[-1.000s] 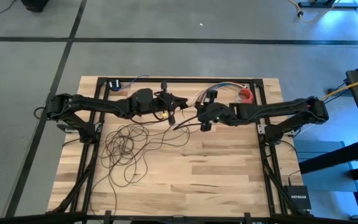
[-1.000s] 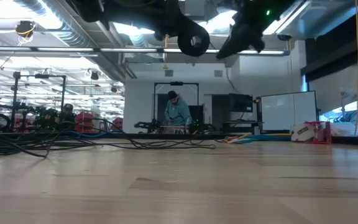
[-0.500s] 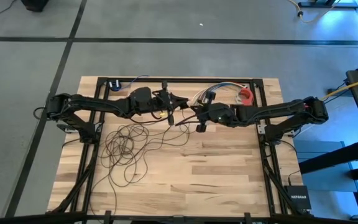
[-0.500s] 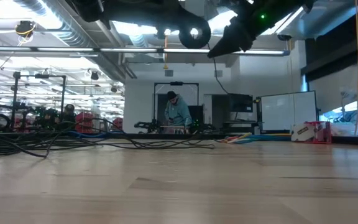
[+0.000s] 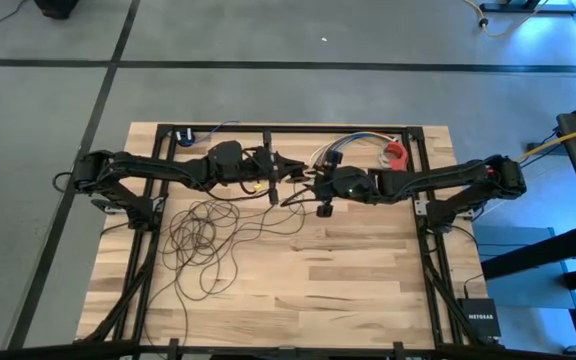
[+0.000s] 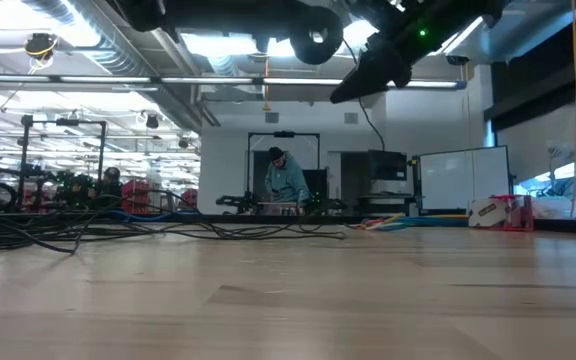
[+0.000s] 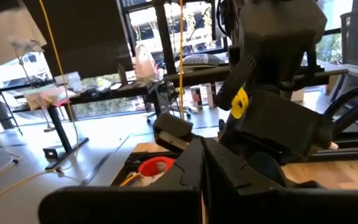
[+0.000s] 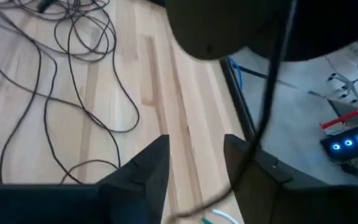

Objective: Coiling cords

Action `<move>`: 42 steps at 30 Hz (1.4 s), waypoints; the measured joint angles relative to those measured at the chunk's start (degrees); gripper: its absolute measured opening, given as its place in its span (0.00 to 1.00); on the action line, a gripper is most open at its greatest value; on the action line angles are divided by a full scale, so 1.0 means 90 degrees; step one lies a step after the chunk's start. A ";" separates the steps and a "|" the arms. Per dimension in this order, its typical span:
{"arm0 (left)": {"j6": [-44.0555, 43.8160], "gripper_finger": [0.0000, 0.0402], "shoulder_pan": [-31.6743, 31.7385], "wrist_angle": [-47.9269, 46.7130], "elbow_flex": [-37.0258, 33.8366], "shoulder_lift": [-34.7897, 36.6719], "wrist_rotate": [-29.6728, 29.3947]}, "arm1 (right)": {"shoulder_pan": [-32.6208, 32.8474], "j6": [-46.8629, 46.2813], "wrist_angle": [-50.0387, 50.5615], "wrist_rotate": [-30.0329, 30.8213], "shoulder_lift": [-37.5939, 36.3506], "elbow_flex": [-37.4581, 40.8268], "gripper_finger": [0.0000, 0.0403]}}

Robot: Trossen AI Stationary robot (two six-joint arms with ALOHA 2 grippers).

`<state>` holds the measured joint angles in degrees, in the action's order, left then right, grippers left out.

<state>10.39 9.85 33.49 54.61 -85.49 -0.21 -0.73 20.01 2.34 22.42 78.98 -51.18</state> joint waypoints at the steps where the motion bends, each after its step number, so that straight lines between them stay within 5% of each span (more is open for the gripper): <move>1: 0.0014 0.00 0.0000 0.0017 0.0000 0.0000 0.0000 | 0.0040 0.0010 0.0025 0.0081 -0.0052 0.0000 0.40; 16: 0.0010 0.00 0.0005 -0.0001 -0.0007 -0.0011 -0.0019 | 0.0858 -0.0251 0.1750 0.1440 -0.1470 -0.0364 0.40; 25: 0.0067 0.00 0.0005 -0.0040 -0.0010 -0.0012 0.0169 | 0.0959 -0.2099 0.3457 0.0491 -0.1949 0.0161 0.40; 36: 0.0182 0.00 0.0000 -0.0040 -0.0010 -0.0015 0.0287 | 0.0961 -0.3047 -0.0348 -0.0624 -0.2379 0.3186 0.40; 42: 0.0181 0.00 0.0000 -0.0043 -0.0010 -0.0015 0.0289 | 0.0959 -0.3191 -0.2032 -0.0561 -0.2375 0.4191 0.40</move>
<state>12.02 9.85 33.10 54.52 -85.62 2.39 7.90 -8.71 -15.95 17.37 57.61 -13.46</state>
